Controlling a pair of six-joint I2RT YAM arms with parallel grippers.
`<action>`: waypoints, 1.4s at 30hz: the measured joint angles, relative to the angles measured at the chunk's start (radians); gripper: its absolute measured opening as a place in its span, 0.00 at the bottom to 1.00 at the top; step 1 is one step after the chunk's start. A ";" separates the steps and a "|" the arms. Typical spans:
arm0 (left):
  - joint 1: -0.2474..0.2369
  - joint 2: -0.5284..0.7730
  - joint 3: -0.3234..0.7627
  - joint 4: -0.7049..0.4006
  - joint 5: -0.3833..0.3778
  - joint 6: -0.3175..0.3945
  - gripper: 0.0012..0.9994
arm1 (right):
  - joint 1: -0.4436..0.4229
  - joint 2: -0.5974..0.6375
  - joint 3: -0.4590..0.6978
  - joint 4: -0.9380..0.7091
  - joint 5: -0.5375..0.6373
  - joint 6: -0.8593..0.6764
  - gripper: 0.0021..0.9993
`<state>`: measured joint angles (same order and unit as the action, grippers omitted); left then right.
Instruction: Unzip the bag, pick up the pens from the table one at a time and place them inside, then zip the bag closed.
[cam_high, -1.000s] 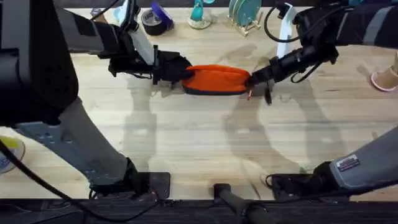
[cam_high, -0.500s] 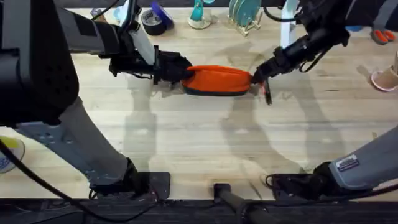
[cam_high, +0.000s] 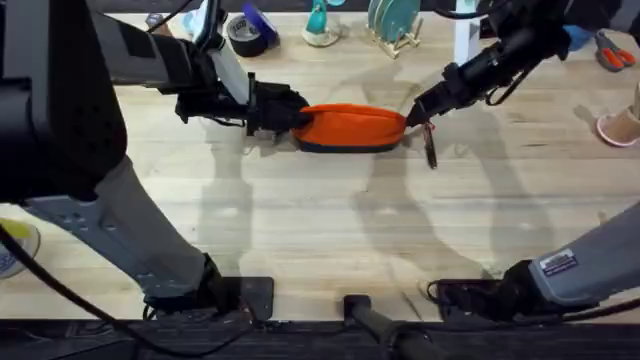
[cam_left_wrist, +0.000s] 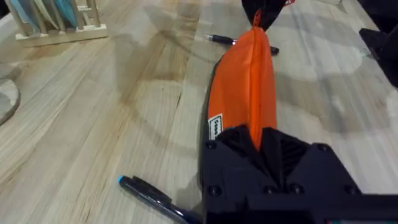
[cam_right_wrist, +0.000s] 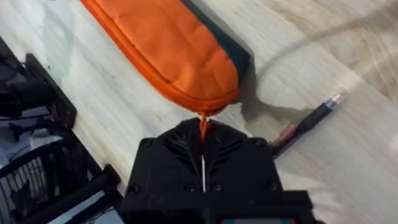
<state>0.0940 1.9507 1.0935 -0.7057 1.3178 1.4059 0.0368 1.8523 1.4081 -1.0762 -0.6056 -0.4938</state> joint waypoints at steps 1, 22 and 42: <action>0.000 0.000 0.000 0.000 0.000 0.000 0.04 | 0.005 0.000 0.002 -0.001 0.000 0.000 0.03; 0.000 0.000 0.000 0.000 -0.002 0.000 0.04 | 0.138 0.000 0.101 -0.008 0.015 0.055 0.03; 0.000 0.000 0.000 0.001 -0.002 0.000 0.04 | 0.286 0.000 0.101 0.136 0.018 0.174 0.03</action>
<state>0.0940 1.9507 1.0935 -0.7052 1.3159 1.4059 0.3225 1.8523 1.5093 -0.9404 -0.5880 -0.3195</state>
